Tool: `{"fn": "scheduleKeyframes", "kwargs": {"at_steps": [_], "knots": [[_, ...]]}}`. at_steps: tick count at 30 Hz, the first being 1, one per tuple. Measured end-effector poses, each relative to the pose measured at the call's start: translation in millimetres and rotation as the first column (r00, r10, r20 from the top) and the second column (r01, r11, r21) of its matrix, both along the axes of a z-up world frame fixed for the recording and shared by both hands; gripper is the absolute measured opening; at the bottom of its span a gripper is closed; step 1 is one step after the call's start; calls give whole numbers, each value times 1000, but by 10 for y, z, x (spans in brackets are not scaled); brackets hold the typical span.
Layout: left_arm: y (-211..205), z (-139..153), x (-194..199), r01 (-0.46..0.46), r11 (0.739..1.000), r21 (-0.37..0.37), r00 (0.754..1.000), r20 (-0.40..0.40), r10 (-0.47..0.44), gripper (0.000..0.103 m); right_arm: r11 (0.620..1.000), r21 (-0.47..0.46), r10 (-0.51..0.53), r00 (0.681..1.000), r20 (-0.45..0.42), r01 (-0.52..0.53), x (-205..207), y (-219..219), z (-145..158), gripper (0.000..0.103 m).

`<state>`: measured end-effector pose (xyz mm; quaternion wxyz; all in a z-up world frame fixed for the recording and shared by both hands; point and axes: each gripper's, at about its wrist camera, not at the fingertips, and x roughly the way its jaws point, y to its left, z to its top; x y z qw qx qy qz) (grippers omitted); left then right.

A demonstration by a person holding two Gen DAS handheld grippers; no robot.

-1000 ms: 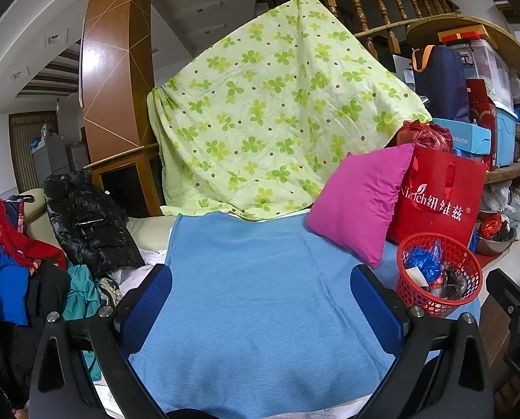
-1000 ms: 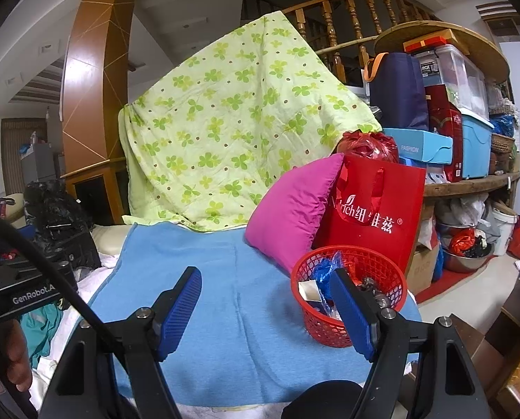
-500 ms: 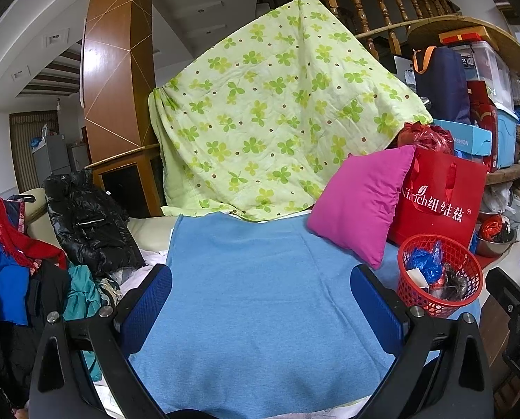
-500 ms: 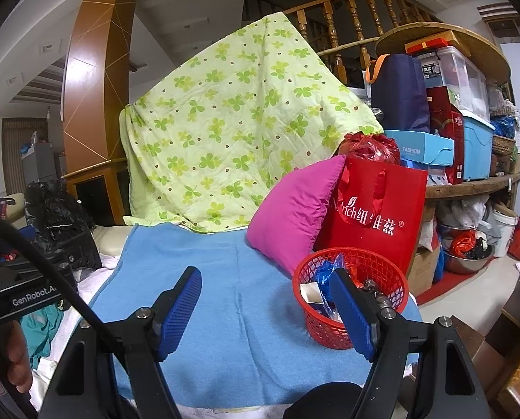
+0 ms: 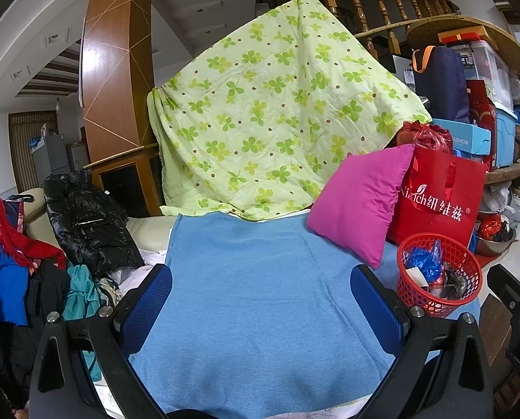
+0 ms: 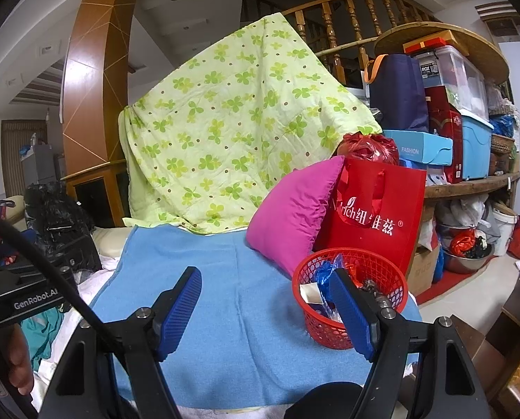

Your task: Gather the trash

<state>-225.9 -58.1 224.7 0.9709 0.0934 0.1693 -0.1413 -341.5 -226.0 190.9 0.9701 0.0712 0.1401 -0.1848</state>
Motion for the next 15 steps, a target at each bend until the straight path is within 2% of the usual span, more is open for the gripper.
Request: {"fn": "scheduleKeyframes", "kwargs": {"at_steps": [15], "knots": [[-8, -1, -8, 0, 1000, 2, 1000, -2, 0, 102, 1000, 2, 0, 1000, -4, 0, 2, 22, -1, 79]]}}
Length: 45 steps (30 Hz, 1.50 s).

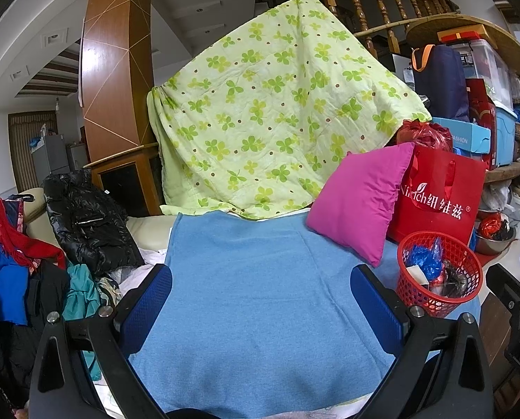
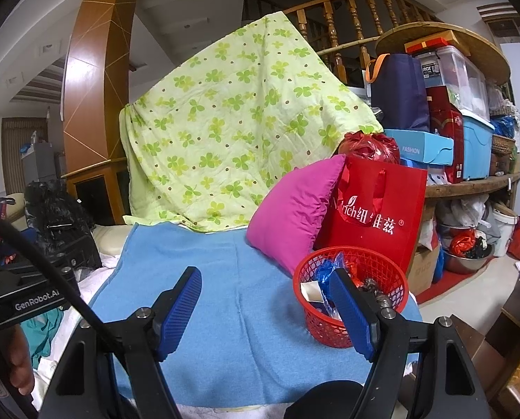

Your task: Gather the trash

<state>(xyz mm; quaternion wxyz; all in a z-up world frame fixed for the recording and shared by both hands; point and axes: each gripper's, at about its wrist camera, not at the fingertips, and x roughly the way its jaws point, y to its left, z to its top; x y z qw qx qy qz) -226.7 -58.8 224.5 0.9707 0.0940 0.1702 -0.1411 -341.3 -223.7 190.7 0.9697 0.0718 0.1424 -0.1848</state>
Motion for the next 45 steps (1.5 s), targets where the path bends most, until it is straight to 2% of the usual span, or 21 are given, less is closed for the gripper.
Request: {"fn": "scheduleKeyframes", "kwargs": {"at_steps": [45], "knots": [[10, -128, 23, 11, 1000, 0, 1000, -19, -11, 102, 1000, 9, 0, 1000, -6, 0, 29, -3, -78, 79]]}}
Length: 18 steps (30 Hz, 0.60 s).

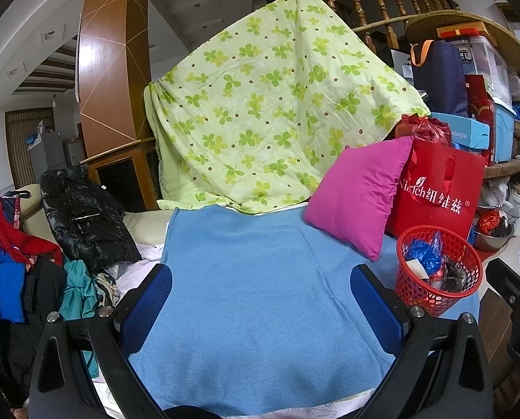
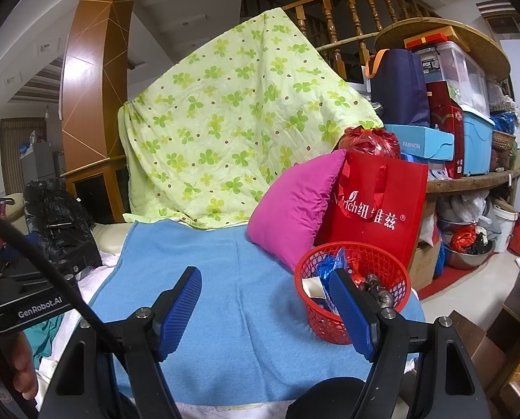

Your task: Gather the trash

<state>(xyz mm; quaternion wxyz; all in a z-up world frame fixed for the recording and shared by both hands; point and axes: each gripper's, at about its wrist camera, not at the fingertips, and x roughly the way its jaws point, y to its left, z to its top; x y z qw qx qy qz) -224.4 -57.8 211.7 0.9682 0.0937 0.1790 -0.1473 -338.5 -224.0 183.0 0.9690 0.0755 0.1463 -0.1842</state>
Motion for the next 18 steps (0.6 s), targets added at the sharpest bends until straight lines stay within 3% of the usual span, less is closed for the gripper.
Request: {"fn": "scheduleKeyframes", "kwargs": {"at_steps": [18], "knots": [[21, -100, 73, 7, 1000, 8, 1000, -13, -7, 102, 1000, -4, -22, 1000, 12, 22, 84, -131, 58, 79]]}}
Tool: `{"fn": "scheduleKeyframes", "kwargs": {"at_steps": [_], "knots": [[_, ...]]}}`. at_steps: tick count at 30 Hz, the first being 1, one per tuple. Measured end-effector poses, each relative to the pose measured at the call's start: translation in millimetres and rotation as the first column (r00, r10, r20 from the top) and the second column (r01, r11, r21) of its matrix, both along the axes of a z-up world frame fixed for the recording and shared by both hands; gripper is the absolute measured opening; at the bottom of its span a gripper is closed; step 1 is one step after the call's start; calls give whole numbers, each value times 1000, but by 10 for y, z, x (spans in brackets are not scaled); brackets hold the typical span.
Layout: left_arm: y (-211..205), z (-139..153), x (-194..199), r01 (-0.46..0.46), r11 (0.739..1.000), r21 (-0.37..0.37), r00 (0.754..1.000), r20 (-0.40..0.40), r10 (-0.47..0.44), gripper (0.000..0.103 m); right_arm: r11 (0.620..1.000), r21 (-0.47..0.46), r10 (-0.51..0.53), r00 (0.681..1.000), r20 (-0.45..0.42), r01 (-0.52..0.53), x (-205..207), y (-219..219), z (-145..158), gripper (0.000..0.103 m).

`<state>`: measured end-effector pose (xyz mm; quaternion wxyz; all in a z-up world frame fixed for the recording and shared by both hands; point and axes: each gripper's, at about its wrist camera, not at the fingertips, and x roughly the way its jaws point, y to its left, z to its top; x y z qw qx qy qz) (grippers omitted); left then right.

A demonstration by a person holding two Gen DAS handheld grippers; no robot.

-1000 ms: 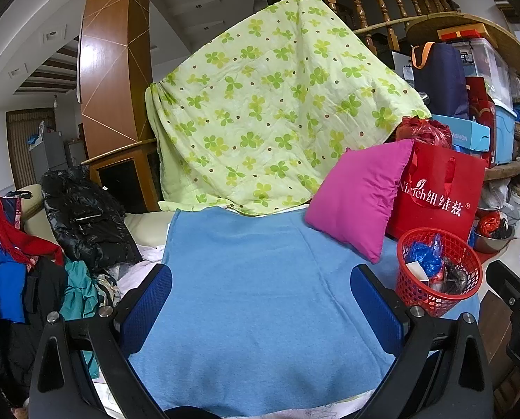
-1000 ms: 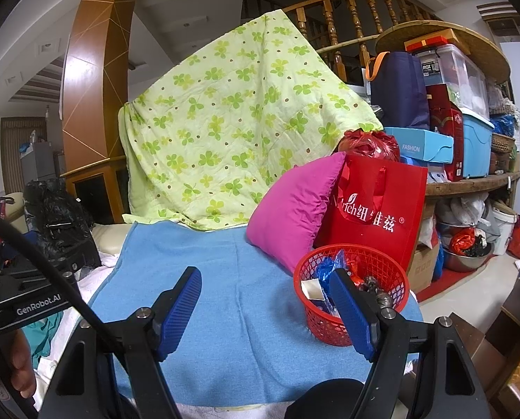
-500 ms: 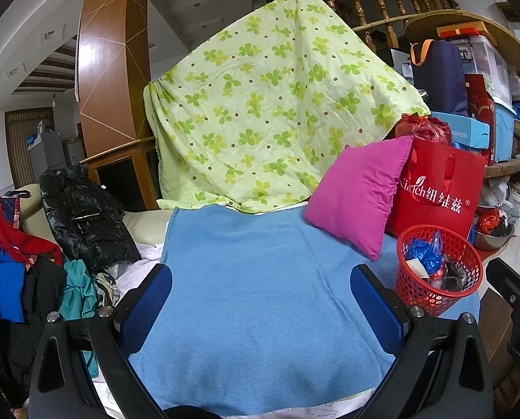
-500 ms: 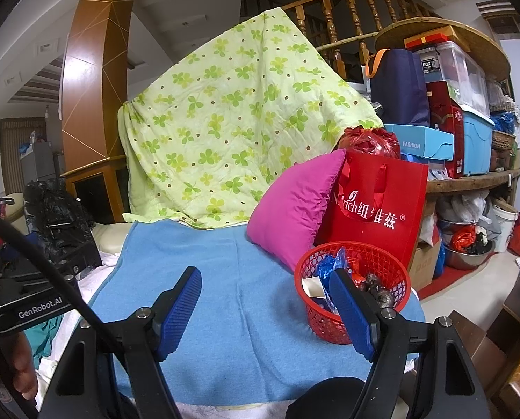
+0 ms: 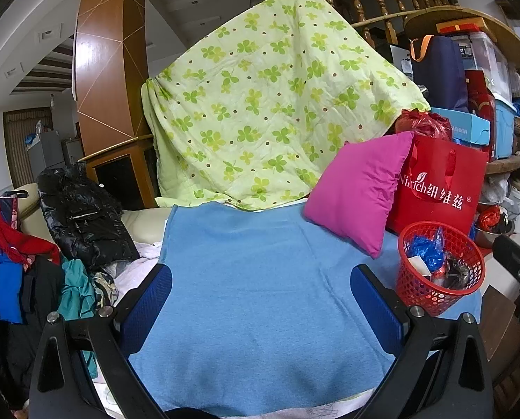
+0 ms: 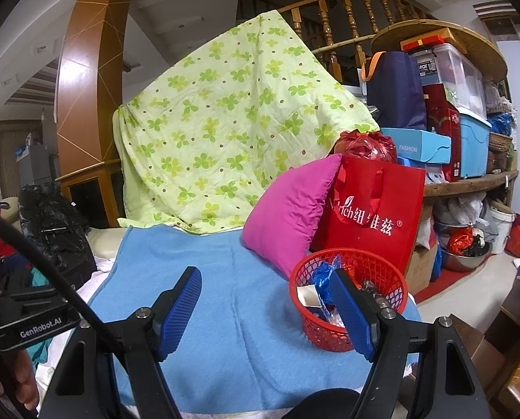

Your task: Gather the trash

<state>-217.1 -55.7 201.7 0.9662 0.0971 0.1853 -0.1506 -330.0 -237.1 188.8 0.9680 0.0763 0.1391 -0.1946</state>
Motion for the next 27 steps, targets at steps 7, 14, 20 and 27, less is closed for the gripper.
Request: {"fn": "scheduleKeyframes", "kwargs": {"at_steps": [7, 14, 20, 27], "knots": [[-17, -7, 137, -4, 1000, 5, 1000, -10, 5, 102, 1000, -4, 3, 1000, 0, -3, 107, -25, 52, 79], [-61, -26, 292, -4, 1000, 9, 1000, -27, 5, 102, 1000, -1, 1, 1000, -14, -1, 255, -66, 45, 79], [-130, -102, 445, 8, 1000, 14, 999, -47, -7, 102, 1000, 9, 7, 999, -51, -6, 489, -140, -62, 79], [-47, -465, 953, -35, 999, -39, 987, -157, 28, 102, 995, 52, 94, 985, -147, -88, 1124, -180, -512, 79]]}}
